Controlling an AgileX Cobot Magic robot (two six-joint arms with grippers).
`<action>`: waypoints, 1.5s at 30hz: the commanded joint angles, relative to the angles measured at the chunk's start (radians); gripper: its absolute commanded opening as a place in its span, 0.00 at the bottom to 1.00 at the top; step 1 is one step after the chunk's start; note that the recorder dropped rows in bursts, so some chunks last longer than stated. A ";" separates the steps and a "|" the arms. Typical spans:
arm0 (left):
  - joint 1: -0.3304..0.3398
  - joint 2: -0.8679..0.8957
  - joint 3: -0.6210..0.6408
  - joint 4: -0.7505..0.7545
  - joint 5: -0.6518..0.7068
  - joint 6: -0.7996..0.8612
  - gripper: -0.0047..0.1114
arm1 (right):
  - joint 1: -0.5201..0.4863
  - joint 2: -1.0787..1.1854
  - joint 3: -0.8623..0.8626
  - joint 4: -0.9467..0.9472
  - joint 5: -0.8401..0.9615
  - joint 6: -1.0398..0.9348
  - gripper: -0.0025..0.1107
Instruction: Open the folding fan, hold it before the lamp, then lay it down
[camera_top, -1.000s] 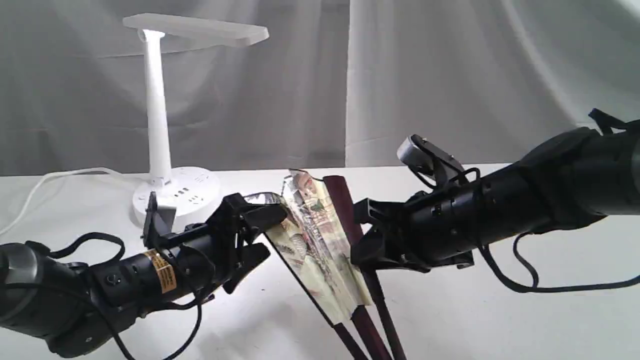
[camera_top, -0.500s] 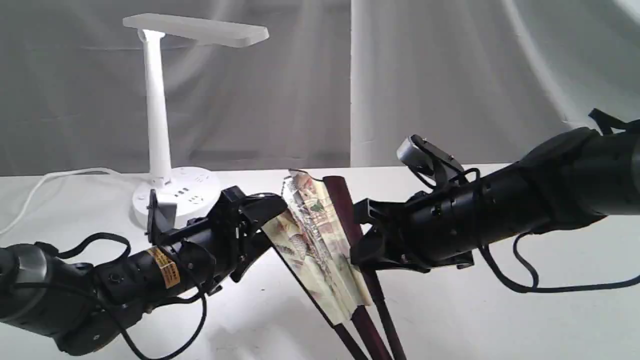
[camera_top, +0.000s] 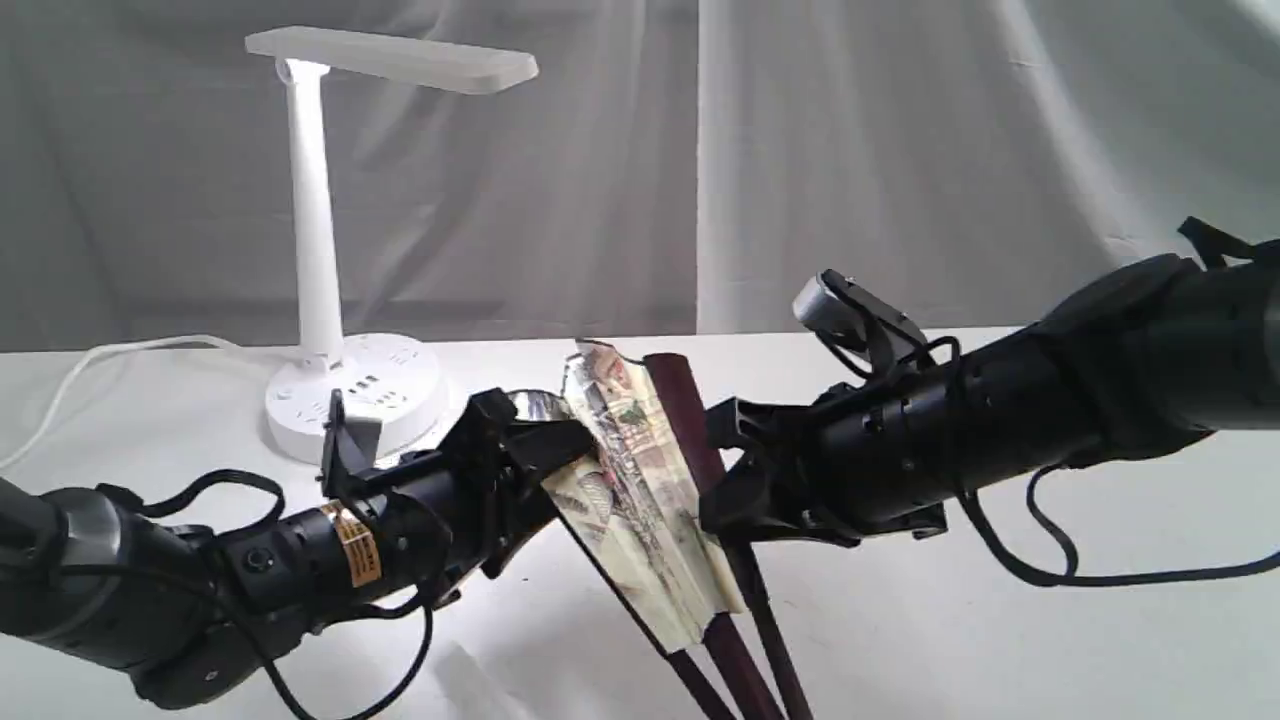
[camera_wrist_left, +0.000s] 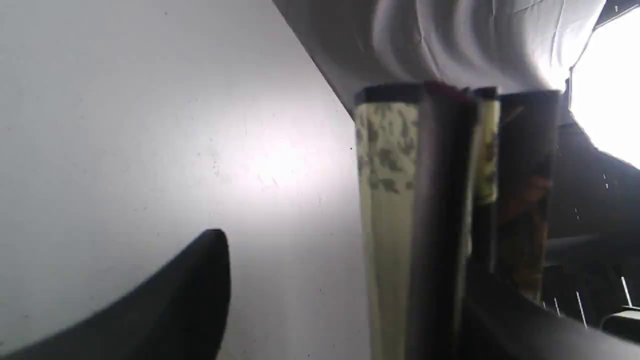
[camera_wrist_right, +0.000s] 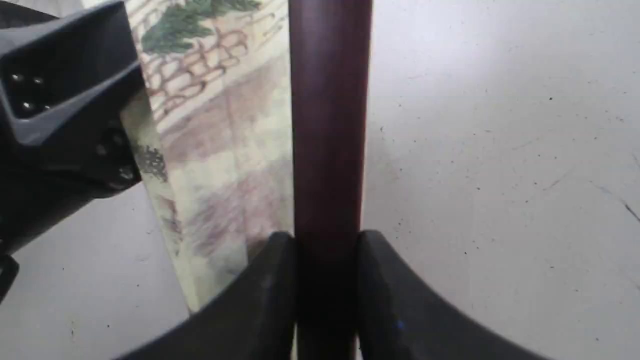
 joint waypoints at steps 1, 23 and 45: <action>-0.010 0.006 -0.006 0.003 -0.015 -0.016 0.42 | 0.003 -0.006 -0.006 -0.002 0.018 -0.004 0.02; -0.010 0.006 -0.006 0.003 -0.021 -0.013 0.04 | 0.003 -0.006 -0.006 -0.002 0.018 -0.002 0.02; 0.106 0.006 -0.006 0.230 -0.215 -0.255 0.04 | -0.098 -0.006 -0.006 0.119 0.146 0.016 0.45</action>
